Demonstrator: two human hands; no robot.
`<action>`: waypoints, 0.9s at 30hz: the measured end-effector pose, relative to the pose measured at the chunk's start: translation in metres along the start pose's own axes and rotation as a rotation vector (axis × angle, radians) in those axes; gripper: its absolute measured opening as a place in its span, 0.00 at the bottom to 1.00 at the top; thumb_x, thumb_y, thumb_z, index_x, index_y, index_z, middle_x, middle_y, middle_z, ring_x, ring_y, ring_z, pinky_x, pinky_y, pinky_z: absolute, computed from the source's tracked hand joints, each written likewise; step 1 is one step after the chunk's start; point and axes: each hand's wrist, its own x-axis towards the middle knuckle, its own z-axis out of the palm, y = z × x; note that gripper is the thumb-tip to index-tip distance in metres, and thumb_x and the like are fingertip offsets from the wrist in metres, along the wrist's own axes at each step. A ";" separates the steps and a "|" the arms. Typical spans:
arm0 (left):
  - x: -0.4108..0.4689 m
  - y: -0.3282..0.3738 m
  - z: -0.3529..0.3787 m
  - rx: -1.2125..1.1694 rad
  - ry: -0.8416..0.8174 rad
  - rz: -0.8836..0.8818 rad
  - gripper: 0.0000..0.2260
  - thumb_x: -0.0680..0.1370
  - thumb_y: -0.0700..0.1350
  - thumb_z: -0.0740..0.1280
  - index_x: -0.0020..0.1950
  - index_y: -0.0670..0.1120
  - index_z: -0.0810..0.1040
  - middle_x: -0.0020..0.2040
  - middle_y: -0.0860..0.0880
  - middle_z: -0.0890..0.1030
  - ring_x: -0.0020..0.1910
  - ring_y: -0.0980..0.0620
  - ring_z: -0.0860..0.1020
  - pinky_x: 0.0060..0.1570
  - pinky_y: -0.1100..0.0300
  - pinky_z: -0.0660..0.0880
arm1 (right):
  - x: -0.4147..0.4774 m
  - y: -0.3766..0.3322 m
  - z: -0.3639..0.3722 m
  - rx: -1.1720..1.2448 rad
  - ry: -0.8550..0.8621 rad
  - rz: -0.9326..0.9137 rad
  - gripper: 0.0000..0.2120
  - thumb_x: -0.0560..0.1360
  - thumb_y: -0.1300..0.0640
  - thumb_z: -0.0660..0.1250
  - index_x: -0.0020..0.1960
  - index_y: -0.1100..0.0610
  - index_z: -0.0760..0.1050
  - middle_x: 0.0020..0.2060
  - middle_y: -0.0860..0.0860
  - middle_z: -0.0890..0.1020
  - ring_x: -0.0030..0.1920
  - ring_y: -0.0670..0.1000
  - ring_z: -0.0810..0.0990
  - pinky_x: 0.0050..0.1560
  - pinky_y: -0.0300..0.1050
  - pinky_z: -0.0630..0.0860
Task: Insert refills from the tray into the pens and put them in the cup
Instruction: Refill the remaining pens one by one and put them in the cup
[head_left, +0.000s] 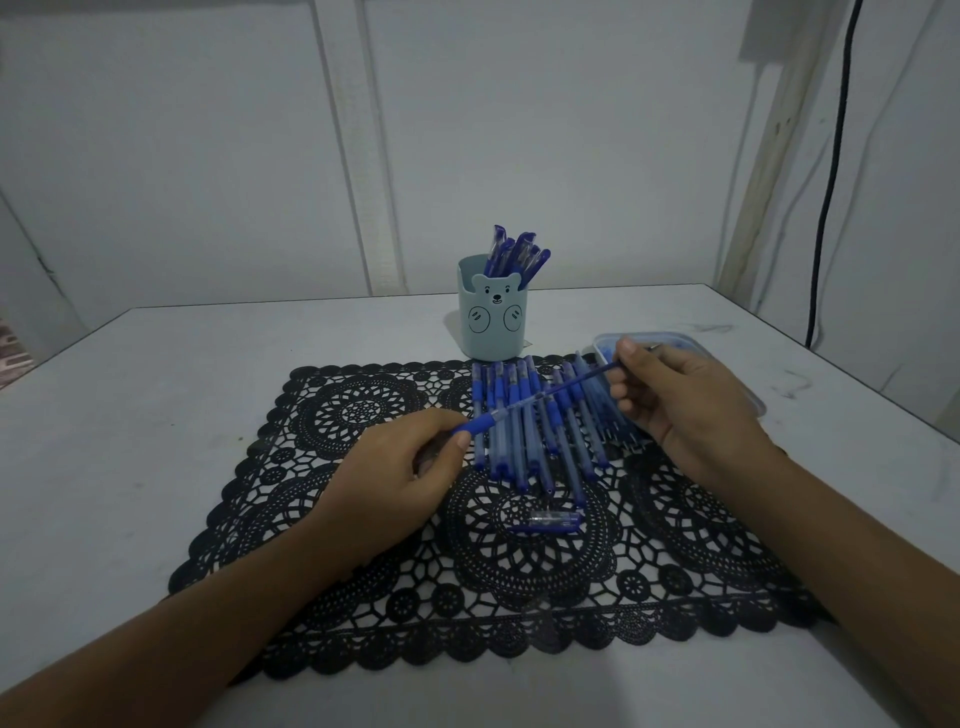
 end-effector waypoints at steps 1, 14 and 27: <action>0.000 0.000 0.000 -0.018 0.012 -0.004 0.06 0.74 0.56 0.56 0.44 0.64 0.71 0.35 0.51 0.78 0.36 0.51 0.75 0.32 0.62 0.70 | 0.000 0.000 0.000 -0.017 -0.010 -0.005 0.06 0.71 0.56 0.65 0.39 0.59 0.76 0.28 0.48 0.80 0.29 0.44 0.76 0.31 0.33 0.75; 0.001 -0.001 0.000 -0.003 0.025 -0.019 0.05 0.75 0.53 0.58 0.44 0.63 0.71 0.33 0.51 0.77 0.36 0.51 0.75 0.32 0.62 0.70 | -0.005 -0.005 0.005 0.070 0.030 -0.080 0.07 0.74 0.58 0.64 0.39 0.60 0.75 0.27 0.48 0.79 0.28 0.44 0.76 0.31 0.34 0.75; 0.001 0.000 0.000 -0.014 0.031 -0.012 0.05 0.74 0.55 0.56 0.44 0.64 0.71 0.33 0.50 0.78 0.35 0.51 0.75 0.32 0.61 0.70 | -0.005 -0.001 0.004 0.067 -0.009 -0.046 0.07 0.74 0.58 0.63 0.39 0.60 0.75 0.27 0.48 0.80 0.29 0.44 0.76 0.32 0.34 0.76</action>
